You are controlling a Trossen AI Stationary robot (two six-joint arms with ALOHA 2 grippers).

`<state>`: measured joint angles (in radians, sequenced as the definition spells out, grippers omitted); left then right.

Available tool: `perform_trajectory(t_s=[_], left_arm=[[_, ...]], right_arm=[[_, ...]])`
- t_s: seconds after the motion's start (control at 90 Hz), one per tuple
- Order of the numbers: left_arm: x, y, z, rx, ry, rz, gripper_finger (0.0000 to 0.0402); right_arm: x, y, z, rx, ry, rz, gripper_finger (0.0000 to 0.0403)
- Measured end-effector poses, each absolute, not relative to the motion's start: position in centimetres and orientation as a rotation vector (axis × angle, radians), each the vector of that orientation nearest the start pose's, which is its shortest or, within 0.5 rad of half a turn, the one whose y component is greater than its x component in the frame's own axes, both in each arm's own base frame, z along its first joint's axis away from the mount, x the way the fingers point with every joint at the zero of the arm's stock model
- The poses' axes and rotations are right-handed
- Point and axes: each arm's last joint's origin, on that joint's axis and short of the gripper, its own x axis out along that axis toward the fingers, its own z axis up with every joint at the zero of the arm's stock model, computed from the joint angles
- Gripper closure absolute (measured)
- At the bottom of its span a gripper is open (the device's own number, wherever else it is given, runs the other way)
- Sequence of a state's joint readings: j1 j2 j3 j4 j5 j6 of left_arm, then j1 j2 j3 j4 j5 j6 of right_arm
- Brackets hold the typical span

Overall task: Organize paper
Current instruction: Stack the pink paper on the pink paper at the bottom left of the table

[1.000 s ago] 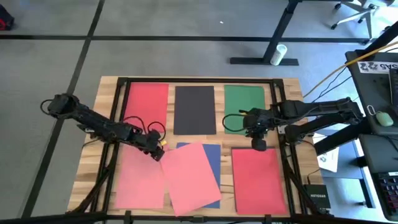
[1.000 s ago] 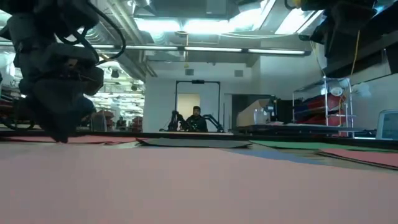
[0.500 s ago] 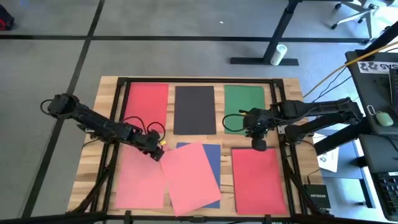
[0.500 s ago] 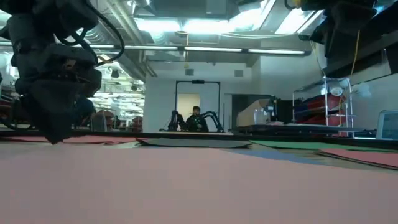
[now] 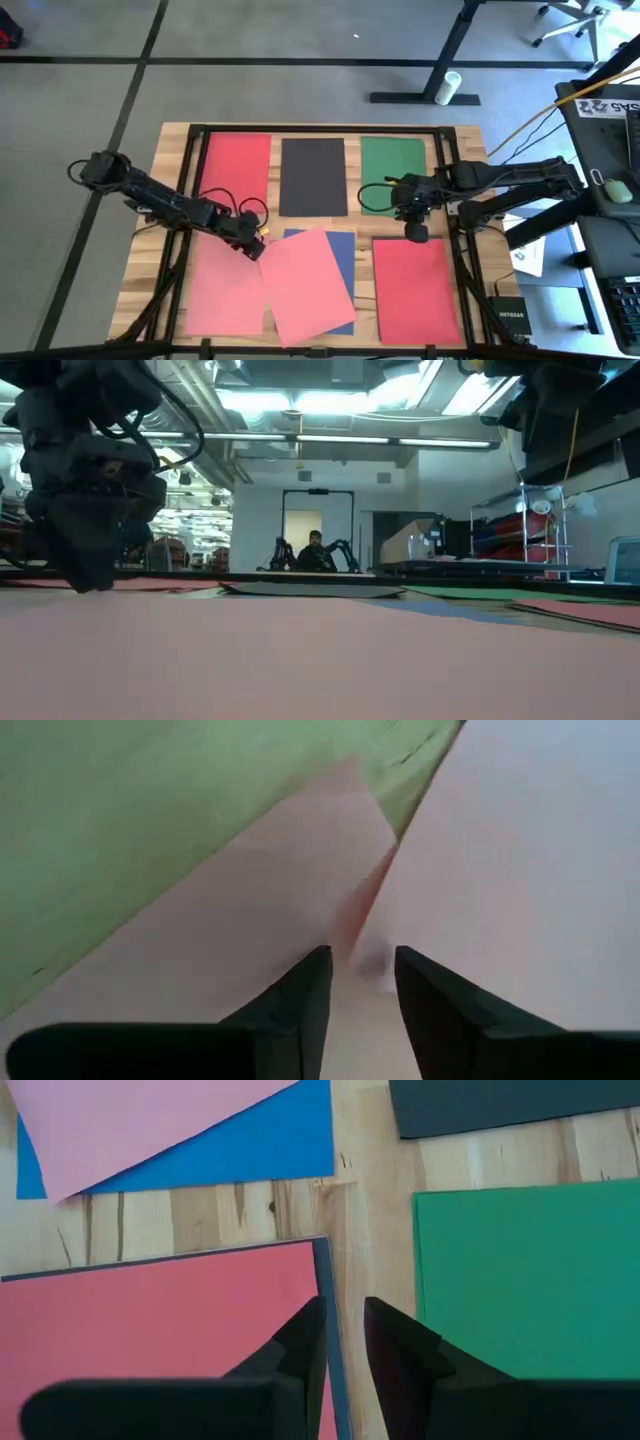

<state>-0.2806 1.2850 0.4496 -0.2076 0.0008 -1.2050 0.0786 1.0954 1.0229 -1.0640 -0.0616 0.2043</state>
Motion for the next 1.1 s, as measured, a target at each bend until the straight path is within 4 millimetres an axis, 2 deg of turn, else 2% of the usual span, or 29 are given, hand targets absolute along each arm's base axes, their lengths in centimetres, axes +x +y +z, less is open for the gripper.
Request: perform_trajectory(t_s=[0.067,0.189,0.256,0.722,0.911,1.1], left_arm=[[19.6,-5.7,13.2,-0.933,1.033,0.379,0.0320],[19.6,-5.7,13.2,-0.914,1.032,0.365,0.0380],[19.6,-5.7,13.2,-0.910,1.032,0.362,0.0395],[20.5,-6.1,15.9,-0.806,1.060,0.298,0.0401],[19.3,-5.9,17.4,-0.675,1.294,0.389,0.0401],[17.9,-6.0,19.8,-0.536,1.483,0.466,0.0401]], right_arm=[[18.8,1.7,29.3,0.171,1.146,0.008,0.0343],[18.8,1.7,29.3,0.172,1.146,0.008,0.0343],[18.8,1.7,29.3,0.171,1.146,0.008,0.0343],[18.8,1.7,29.3,0.171,1.147,0.008,0.0343],[18.7,1.7,29.2,0.171,1.150,0.007,0.0343],[18.7,1.7,29.2,0.171,1.150,0.007,0.0343]])
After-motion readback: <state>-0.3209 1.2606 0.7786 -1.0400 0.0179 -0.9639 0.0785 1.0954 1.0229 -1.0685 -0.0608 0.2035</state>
